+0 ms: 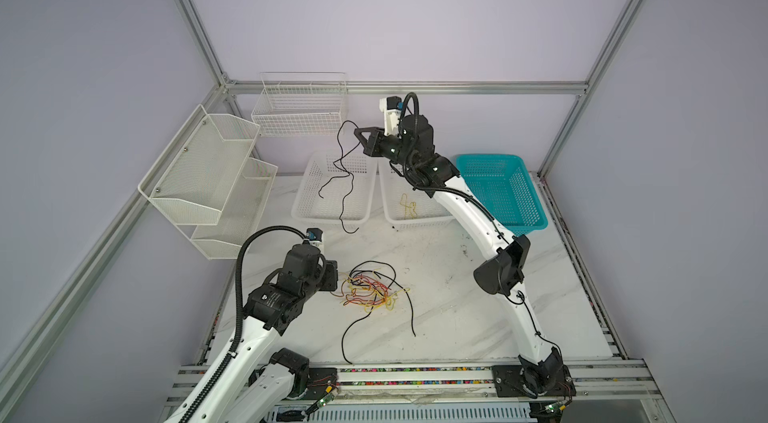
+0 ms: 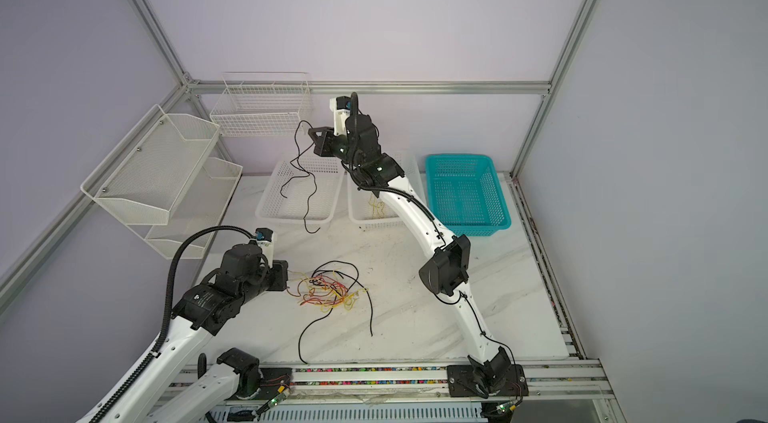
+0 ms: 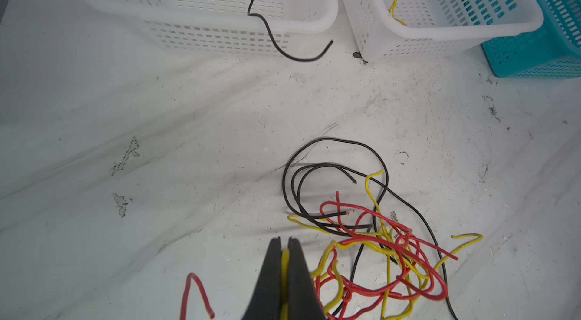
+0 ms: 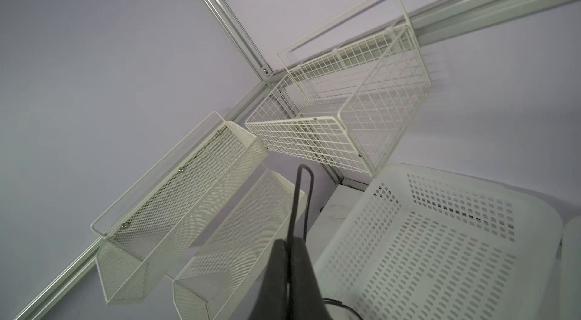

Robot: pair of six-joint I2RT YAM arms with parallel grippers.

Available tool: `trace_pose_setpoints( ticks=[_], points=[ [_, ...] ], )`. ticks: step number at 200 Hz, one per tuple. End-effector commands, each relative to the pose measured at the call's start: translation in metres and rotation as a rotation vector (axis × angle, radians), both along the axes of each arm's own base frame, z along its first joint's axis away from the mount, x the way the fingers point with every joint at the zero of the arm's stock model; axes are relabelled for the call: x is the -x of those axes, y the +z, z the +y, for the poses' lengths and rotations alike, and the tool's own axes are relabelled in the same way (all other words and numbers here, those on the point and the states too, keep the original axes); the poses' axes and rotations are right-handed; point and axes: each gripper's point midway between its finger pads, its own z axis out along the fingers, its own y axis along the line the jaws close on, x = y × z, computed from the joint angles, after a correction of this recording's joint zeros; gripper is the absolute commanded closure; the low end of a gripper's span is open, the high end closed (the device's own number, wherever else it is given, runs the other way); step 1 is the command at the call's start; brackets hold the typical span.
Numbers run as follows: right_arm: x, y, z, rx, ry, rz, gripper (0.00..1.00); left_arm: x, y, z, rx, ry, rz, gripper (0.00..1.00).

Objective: Untangle the cables
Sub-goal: 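Lower the black wire into that white basket and open the right gripper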

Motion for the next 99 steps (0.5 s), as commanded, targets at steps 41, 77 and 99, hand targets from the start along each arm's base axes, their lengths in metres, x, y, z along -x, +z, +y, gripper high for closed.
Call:
trace_pose_setpoints(
  ticks=[41, 77, 99],
  points=[
    [-0.037, -0.106, 0.009, 0.212, -0.127, 0.046, 1.0, -0.002, -0.001, -0.004, -0.007, -0.028, -0.016, 1.0],
    [-0.039, -0.14, 0.013, 0.338, -0.176, 0.047, 1.0, -0.002, -0.001, -0.003, -0.008, -0.026, -0.016, 1.0],
    [-0.027, -0.149, 0.021, 0.416, -0.169, 0.023, 1.0, -0.002, -0.001, -0.004, -0.009, -0.026, -0.015, 1.0]
  ],
)
